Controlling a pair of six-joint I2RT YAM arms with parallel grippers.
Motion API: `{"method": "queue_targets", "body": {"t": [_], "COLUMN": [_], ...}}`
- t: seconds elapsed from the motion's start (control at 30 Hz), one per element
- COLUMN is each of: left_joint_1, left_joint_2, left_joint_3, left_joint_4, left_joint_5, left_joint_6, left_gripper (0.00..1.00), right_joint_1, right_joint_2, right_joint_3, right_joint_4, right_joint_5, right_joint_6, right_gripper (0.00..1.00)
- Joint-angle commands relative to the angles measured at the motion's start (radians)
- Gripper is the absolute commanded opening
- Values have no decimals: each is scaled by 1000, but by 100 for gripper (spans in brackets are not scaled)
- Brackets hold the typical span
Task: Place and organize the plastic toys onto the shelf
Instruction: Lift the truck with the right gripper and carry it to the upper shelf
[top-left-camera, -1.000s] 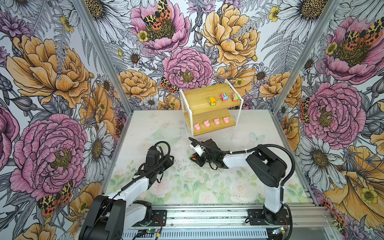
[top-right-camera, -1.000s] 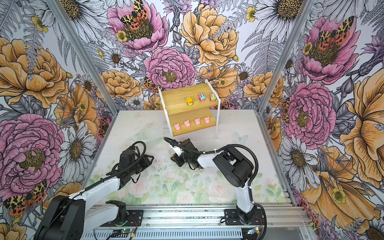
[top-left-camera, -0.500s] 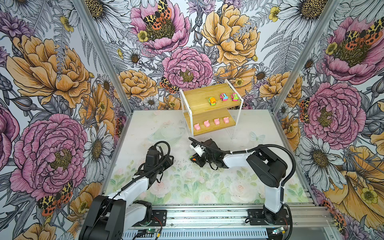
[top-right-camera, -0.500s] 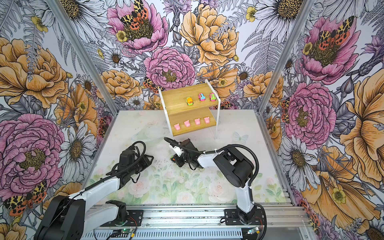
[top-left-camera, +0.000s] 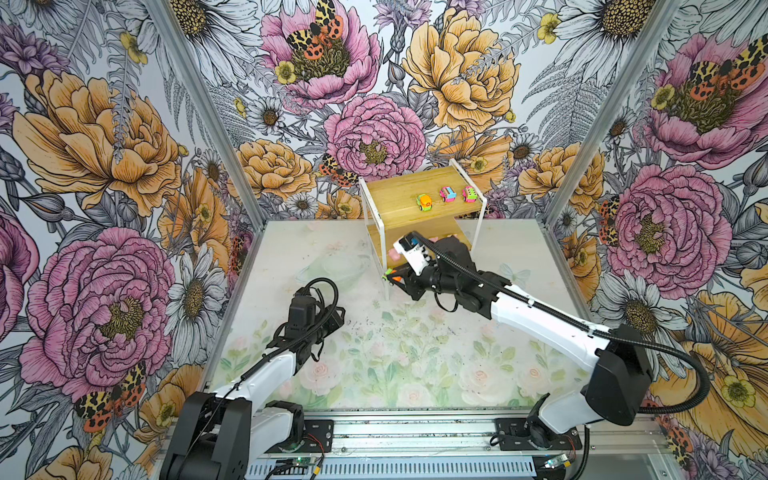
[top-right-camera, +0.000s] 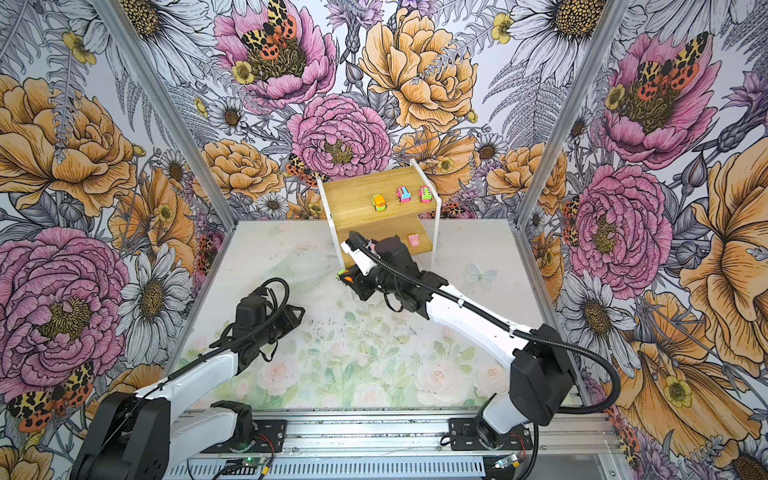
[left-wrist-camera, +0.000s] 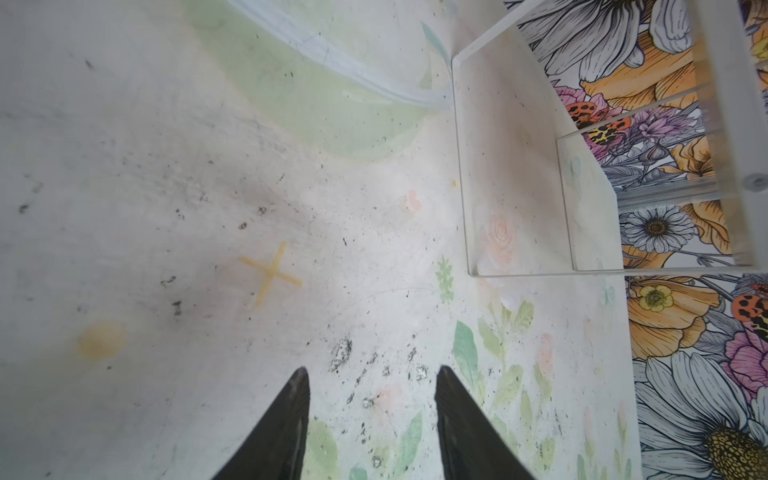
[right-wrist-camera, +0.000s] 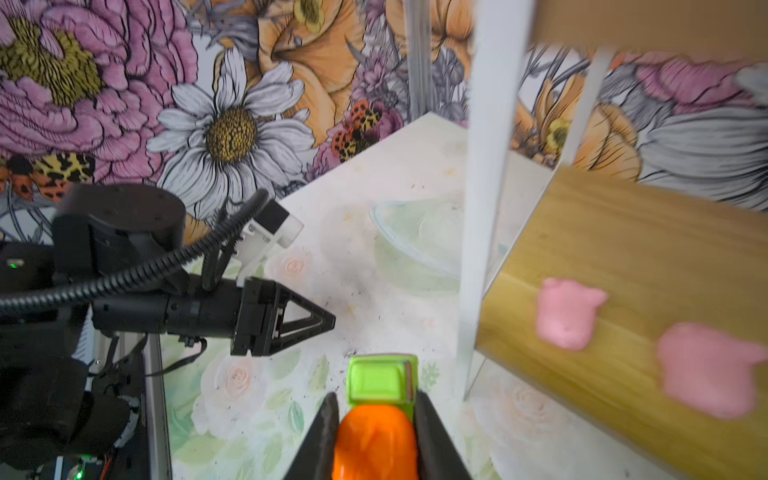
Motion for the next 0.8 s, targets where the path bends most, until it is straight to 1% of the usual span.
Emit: {"method": "queue_targets", "body": {"t": [0.0,0.17,0.37,0.63,0.77], "left_joint_1": [21,44,51,56,60], "left_joint_2": [16,38,59,67,58], "left_joint_3": [32,47,73,85,85], "left_joint_4": [-5,-3,-6,-9,-19], "left_joint_5": [27,53,64,74,72], "left_joint_6": [43,60,79,84,88], "left_gripper": [51,51,51,51,51], "right_joint_1": [-20,-41,-53,-40,-34], "right_joint_2": [-24,36,189,338,384], "right_joint_3": [141,364,599,790,858], "right_joint_4": [-161,-232,-300,-354,-383], "right_joint_5": [103,199,308,422,446], "right_joint_6": [19,70,110,141,168], "right_gripper": [13,11,9,7,6]}}
